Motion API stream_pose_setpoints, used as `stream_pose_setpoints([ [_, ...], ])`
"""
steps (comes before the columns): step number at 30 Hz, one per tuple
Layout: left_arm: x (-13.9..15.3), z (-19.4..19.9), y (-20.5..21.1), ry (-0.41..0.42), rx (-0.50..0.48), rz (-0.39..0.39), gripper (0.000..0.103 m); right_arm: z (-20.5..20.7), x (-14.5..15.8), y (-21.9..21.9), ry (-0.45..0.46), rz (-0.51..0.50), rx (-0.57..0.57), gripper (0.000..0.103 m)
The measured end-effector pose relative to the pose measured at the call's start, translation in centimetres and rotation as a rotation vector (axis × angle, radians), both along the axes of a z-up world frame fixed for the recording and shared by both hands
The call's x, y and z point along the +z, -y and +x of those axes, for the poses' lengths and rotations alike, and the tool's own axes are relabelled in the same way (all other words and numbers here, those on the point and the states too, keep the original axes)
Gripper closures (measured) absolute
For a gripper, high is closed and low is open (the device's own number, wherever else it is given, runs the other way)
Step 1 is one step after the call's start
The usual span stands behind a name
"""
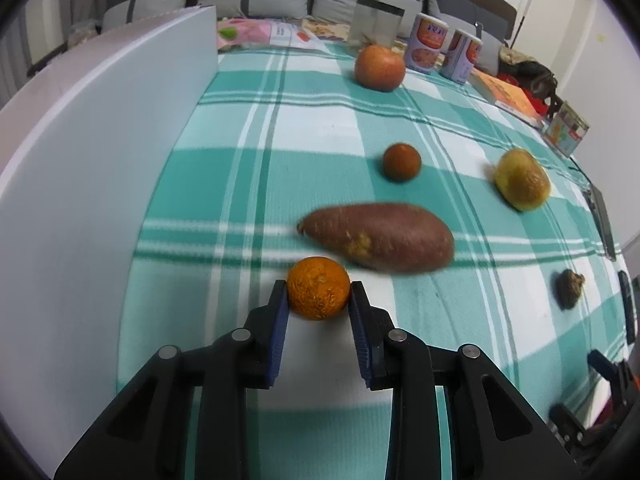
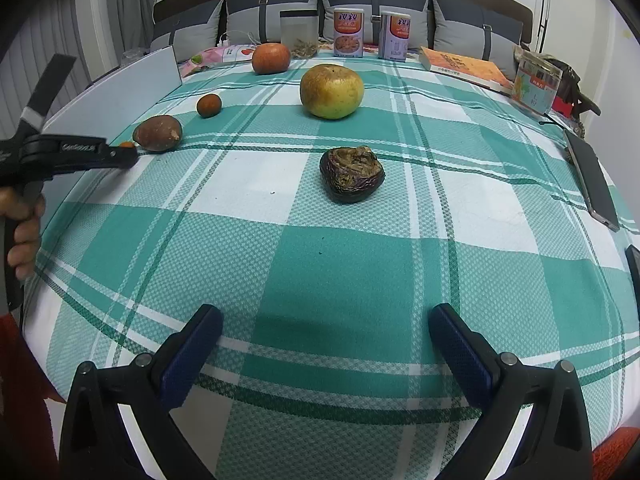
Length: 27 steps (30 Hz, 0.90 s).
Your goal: Organize fruits
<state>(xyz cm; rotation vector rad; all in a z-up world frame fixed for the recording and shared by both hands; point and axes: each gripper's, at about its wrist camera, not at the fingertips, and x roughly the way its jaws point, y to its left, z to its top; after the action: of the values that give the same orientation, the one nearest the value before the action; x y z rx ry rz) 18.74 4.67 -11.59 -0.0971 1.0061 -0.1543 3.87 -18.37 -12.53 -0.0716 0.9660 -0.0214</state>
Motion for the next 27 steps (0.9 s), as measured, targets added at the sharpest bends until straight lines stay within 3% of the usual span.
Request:
stream_pose_setpoints([
  [5, 0.4, -3.4, 0.1, -0.017, -0.029, -0.030, 0.073, -0.1, 0.0, 0.0, 0.006, -0.005, -0.002, 0.000],
  [9, 0.1, -5.7, 0.7, -0.012, -0.045, -0.003, 0.070, -0.2, -0.1, -0.1, 0.014, -0.010, -0.007, 0.000],
  [11, 0.0, -6.2, 1.0, 0.010, -0.045, 0.010, 0.058, -0.2, -0.1, -0.1, 0.018, -0.011, -0.007, 0.000],
  [13, 0.0, -6.1, 1.3, 0.020, -0.058, 0.013, 0.029, -0.3, -0.1, -0.1, 0.018, -0.011, -0.007, 0.000],
  [14, -0.2, -6.2, 1.7, 0.028, -0.059, 0.040, 0.026, -0.3, -0.1, -0.1, 0.017, -0.011, -0.006, 0.000],
  [18, -0.6, -6.6, 2.3, 0.068, -0.073, 0.117, 0.024, -0.6, -0.1, -0.1, 0.011, -0.008, -0.004, 0.000],
  [27, -0.9, -7.1, 2.3, 0.114, -0.076, 0.133, 0.020, -0.9, -0.1, -0.2, 0.016, -0.011, -0.006, 0.000],
])
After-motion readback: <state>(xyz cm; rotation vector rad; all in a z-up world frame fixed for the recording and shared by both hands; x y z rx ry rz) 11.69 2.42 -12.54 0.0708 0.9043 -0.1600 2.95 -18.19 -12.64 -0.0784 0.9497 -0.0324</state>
